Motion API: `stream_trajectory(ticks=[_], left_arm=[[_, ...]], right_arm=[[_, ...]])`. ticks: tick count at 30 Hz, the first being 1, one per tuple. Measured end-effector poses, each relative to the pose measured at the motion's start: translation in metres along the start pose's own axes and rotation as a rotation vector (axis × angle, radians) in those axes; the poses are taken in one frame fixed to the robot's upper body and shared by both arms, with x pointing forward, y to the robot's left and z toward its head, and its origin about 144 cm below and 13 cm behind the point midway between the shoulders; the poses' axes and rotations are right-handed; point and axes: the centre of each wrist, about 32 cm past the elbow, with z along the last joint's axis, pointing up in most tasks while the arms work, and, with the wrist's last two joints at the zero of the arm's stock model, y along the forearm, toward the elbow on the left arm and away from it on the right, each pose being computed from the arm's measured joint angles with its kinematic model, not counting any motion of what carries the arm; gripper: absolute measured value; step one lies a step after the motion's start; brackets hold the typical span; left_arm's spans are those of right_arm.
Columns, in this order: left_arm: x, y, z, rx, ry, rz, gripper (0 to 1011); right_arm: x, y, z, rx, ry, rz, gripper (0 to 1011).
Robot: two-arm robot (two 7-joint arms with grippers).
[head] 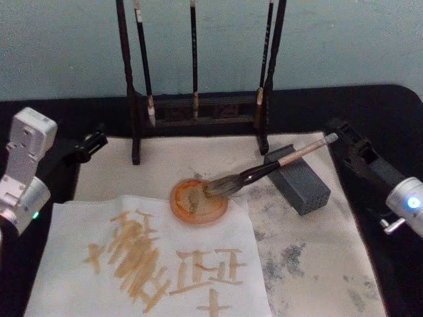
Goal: Pick up the brush from the inkstone, write on the paper, then place the brush back to its original position.
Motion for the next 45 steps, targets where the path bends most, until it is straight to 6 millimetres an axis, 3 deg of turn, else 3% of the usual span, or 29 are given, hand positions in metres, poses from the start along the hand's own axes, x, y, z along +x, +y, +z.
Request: stream_trajectory(ticks=[21, 45], left_arm=[[0.000, 0.000, 0.000, 0.000, 0.000, 0.000, 1002], [0.000, 0.000, 0.000, 0.000, 0.000, 0.000, 1002]], right_arm=[[0.016, 0.033, -0.003, 0.000, 0.025, 0.016, 1006], [0.017, 0.040, -0.001, -0.002, 0.000, 0.026, 1006]])
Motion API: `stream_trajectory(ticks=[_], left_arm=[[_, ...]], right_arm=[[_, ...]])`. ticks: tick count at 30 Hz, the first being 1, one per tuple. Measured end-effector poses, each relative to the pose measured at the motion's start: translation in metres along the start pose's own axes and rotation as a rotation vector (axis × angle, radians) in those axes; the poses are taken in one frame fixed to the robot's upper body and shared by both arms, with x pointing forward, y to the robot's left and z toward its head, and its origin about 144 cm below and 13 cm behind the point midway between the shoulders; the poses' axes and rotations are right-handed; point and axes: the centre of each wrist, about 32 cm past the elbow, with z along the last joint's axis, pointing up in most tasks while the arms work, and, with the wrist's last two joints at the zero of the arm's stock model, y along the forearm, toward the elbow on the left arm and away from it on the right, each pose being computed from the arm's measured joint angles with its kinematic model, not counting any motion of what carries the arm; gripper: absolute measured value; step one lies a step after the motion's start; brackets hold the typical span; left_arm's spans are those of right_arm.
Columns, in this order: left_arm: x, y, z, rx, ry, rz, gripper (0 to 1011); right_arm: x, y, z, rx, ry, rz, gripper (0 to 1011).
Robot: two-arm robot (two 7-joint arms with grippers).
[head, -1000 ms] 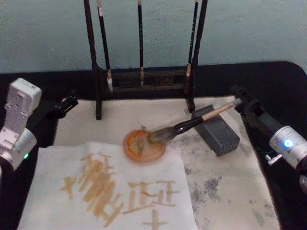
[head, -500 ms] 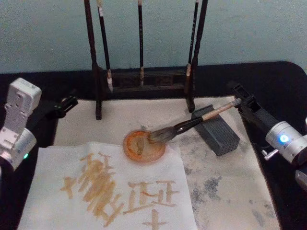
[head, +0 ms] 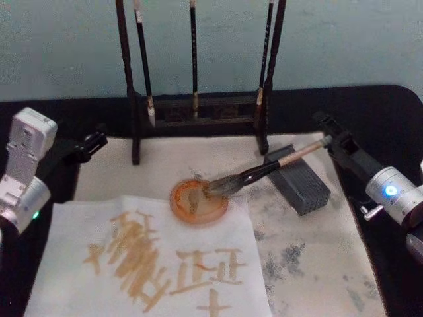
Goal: Pick up the brush from the inkstone, write on the paper, then place the brush back to its original position.
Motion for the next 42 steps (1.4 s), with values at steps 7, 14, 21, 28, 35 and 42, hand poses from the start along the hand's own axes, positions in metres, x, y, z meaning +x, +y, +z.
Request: stream_trajectory(ticks=[7, 14, 21, 28, 35, 42], left_arm=[[0.0000, 0.0000, 0.0000, 0.000, 0.000, 0.000, 1002], [0.0000, 0.0000, 0.0000, 0.000, 0.000, 0.000, 1002], [0.0000, 0.0000, 0.0000, 0.000, 0.000, 0.000, 1002], [0.0000, 0.0000, 0.0000, 0.000, 0.000, 0.000, 1002], [0.0000, 0.0000, 0.0000, 0.000, 0.000, 0.000, 1000], [0.0000, 0.0000, 0.0000, 0.000, 0.000, 0.000, 1002]], right_arm=[[0.0001, -0.0002, 0.0000, 0.000, 0.001, -0.001, 1004], [0.0001, -0.0003, -0.0001, -0.001, 0.002, -0.002, 840], [0.0001, -0.0004, 0.0001, 0.000, 0.002, -0.002, 625], [-0.0001, -0.0003, 0.0001, -0.001, 0.002, -0.002, 415], [-0.0001, -0.0003, 0.0001, -0.001, 0.003, -0.001, 199], [-0.0001, -0.0003, 0.0000, -0.002, 0.003, -0.001, 183]])
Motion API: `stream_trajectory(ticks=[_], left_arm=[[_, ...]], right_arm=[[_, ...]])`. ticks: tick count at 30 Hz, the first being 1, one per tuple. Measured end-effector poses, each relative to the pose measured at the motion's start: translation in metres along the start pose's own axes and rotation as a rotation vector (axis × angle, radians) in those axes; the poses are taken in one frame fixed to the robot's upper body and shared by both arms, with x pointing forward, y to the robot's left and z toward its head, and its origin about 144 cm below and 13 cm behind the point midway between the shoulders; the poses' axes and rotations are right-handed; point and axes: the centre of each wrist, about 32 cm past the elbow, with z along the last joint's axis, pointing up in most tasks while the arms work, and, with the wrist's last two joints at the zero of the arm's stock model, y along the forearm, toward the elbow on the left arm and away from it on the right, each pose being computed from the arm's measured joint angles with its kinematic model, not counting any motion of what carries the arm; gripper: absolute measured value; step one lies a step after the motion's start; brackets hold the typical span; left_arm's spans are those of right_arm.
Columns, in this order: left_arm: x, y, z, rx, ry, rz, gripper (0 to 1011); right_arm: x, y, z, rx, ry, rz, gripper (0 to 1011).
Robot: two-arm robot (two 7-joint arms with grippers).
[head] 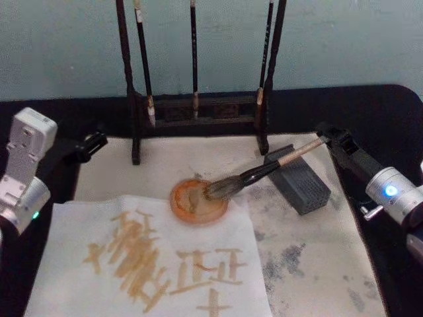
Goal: Pick up the brush from the inkstone, write on the paper, then place the brush back to its original position.
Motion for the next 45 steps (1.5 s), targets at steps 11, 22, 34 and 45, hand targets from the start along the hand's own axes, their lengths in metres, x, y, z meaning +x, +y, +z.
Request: stream_trajectory(ticks=[11, 22, 34, 45], left_arm=[[0.000, 0.000, 0.000, 0.000, 0.000, 0.000, 1000], [0.000, 0.000, 0.000, 0.000, 0.000, 0.000, 1002], [0.000, 0.000, 0.000, 0.000, 0.000, 0.000, 1002], [0.000, 0.000, 0.000, 0.000, 0.000, 0.000, 1002]], right_arm=[[-0.010, -0.004, 0.012, 0.006, 0.025, 0.090, 180], [-0.044, -0.006, 0.022, -0.071, -0.127, 0.237, 181], [-0.102, -0.005, 0.018, -0.179, -0.460, 0.428, 181], [-0.145, 0.002, -0.010, -0.269, -0.700, 0.576, 181]])
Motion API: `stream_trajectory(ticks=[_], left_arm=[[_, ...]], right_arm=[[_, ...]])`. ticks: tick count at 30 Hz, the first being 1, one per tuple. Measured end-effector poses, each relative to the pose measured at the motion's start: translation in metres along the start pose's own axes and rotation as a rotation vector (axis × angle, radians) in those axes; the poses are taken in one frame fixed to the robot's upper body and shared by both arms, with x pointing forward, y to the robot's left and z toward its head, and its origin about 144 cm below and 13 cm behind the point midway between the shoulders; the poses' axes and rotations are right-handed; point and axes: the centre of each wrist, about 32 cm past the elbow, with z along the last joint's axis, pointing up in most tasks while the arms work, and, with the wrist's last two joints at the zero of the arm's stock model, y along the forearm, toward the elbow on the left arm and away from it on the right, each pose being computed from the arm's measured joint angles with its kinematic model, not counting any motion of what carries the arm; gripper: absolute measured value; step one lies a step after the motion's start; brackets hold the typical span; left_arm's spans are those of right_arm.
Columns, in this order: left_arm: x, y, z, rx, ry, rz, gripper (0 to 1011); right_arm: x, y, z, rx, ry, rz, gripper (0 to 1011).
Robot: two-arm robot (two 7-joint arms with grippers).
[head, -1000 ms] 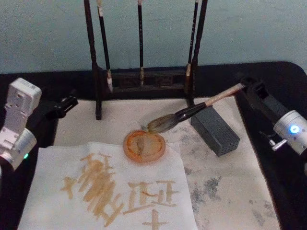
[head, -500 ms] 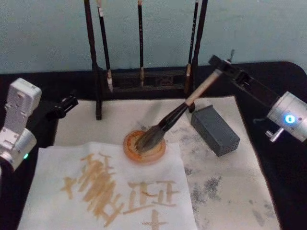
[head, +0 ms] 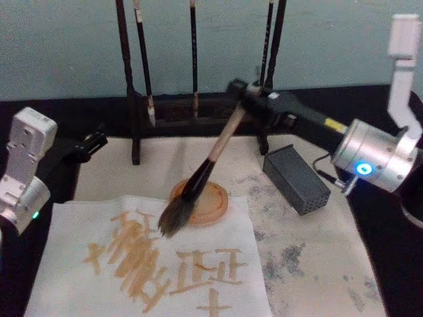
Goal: Pick up the brush from the inkstone, write on the paper, then place the brush back to its original position.
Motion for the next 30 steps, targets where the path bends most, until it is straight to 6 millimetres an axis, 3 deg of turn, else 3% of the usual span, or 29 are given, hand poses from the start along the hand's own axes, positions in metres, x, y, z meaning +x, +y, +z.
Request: stream_trajectory(ticks=[15, 30], left_arm=[[0.000, 0.000, 0.000, 0.000, 0.000, 0.000, 1002], [0.000, 0.000, 0.000, 0.000, 0.000, 0.000, 1002]], right_arm=[[-0.019, 0.020, -0.009, -0.097, -0.068, 0.077, 181], [-0.011, -0.001, -0.017, -0.135, -0.040, 0.029, 180]])
